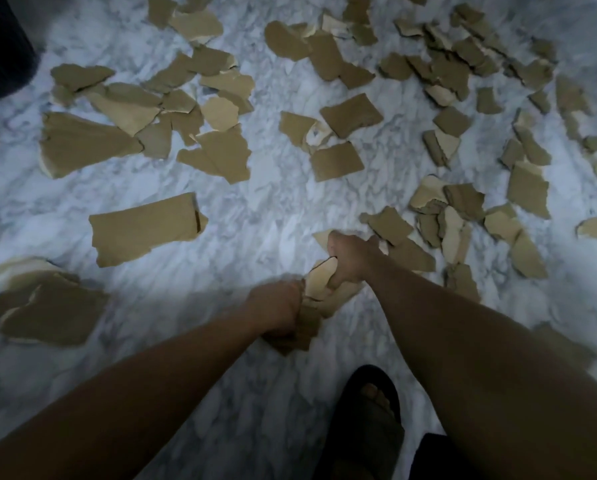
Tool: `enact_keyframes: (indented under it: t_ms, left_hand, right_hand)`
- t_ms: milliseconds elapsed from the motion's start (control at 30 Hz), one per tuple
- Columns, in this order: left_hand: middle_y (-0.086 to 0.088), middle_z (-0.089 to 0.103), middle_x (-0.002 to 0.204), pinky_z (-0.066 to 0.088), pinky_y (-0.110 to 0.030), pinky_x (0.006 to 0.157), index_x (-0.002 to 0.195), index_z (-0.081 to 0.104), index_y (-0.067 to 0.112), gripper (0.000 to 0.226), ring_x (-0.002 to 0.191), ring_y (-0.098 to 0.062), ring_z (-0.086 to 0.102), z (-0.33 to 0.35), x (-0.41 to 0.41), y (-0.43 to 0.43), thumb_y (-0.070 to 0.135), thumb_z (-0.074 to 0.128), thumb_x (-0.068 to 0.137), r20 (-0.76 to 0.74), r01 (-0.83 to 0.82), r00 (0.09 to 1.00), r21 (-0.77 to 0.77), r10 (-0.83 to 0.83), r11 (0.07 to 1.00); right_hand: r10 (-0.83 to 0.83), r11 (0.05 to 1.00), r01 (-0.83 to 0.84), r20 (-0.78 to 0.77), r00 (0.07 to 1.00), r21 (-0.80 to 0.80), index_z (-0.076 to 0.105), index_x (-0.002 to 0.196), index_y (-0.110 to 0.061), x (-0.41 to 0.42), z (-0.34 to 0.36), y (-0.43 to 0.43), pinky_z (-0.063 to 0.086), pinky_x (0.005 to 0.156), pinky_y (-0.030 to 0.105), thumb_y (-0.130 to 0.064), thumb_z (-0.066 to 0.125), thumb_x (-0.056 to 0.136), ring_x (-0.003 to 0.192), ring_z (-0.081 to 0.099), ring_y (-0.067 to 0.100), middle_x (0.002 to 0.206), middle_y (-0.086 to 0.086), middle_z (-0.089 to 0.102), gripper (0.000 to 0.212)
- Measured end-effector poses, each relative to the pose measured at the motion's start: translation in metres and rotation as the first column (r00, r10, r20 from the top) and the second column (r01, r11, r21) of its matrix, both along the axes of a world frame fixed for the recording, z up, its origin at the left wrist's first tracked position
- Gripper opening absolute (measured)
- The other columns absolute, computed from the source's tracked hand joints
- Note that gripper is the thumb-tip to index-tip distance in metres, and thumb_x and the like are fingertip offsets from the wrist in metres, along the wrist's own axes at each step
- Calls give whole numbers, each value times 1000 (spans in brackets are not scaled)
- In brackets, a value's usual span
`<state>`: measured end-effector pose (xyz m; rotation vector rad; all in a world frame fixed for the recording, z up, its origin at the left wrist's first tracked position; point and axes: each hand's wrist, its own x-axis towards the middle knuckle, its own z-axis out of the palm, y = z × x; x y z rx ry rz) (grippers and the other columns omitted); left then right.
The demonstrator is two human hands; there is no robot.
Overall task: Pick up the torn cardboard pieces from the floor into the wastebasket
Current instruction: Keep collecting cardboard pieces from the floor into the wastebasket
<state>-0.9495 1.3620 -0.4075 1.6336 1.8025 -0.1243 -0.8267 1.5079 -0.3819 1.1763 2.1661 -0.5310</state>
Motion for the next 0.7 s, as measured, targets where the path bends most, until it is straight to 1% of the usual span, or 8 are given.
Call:
enact_keyframes:
  t_ms: [100, 200, 300, 367, 467, 567, 633, 700]
  left_hand:
    - [-1, 61, 116, 54, -38, 88, 122, 50, 22, 42, 108, -25, 62, 0, 3, -1, 28, 62, 82, -59, -53, 997, 44, 56, 998]
    - [-2, 60, 115, 54, -36, 85, 120, 49, 19, 40, 107, -24, 63, -1, -4, -2, 26, 60, 83, -23, -108, 994, 94, 110, 990]
    - [-3, 59, 115, 52, -33, 80, 119, 48, 18, 40, 105, -23, 63, 0, -13, 2, 26, 62, 83, -54, -122, 990, 117, 129, 986]
    - [-5, 61, 114, 53, -34, 79, 118, 52, 16, 52, 102, -23, 65, 4, -20, 7, 28, 77, 73, -102, -138, 985, 43, 142, 989]
    - [-6, 65, 111, 55, -34, 77, 110, 60, 13, 47, 99, -23, 66, 6, -28, 12, 29, 80, 70, -132, -106, 986, -22, 102, 994]
    - [-9, 63, 119, 54, -36, 84, 112, 61, 11, 32, 108, -25, 62, 5, -31, 13, 24, 65, 83, -117, -134, 985, -22, 131, 991]
    - [-11, 54, 129, 49, -37, 91, 121, 57, 9, 39, 118, -27, 53, 5, -31, 15, 27, 61, 87, -114, -125, 986, -12, 123, 992]
    - [-12, 51, 132, 47, -37, 92, 125, 54, 9, 42, 120, -29, 51, 9, -31, 16, 29, 59, 89, -112, -110, 988, -19, 107, 994]
  right_hand:
    - [44, 998, -43, 37, 998, -39, 52, 121, -24, -18, 3, 5, 25, 102, 51, -38, 90, 64, 111, 54, 23, 107, -6, 58, 70]
    - [30, 996, -28, 12, 999, -79, 56, 135, -14, -37, 9, 16, 42, 97, 41, -32, 90, 67, 117, 56, 28, 125, 5, 59, 78]
    - [-56, 996, 51, -73, 996, -72, 65, 101, -13, -37, 18, 33, 46, 78, 34, -29, 89, 69, 96, 63, 26, 105, 4, 60, 43]
    - [-203, 977, 187, -170, 964, -101, 70, 100, -6, -30, 24, 46, 49, 68, 32, -27, 88, 71, 77, 63, 21, 92, 2, 64, 40]
    - [-369, 927, 346, -175, 913, -145, 69, 120, -8, -14, 20, 59, 55, 87, 38, -34, 90, 67, 98, 68, 27, 112, 9, 70, 63]
    - [-343, 939, 338, -112, 933, -67, 62, 132, -10, -1, 0, 42, 48, 102, 42, -52, 87, 63, 118, 58, 30, 135, 14, 55, 84]
    - [-277, 960, 281, -128, 952, 9, 58, 133, -8, 3, -10, 26, 43, 105, 41, -54, 81, 71, 128, 50, 31, 136, 14, 52, 80]
    - [-298, 953, 304, -184, 937, 1, 56, 131, -7, 4, -15, 19, 45, 100, 40, -47, 80, 76, 123, 53, 30, 132, 11, 57, 72]
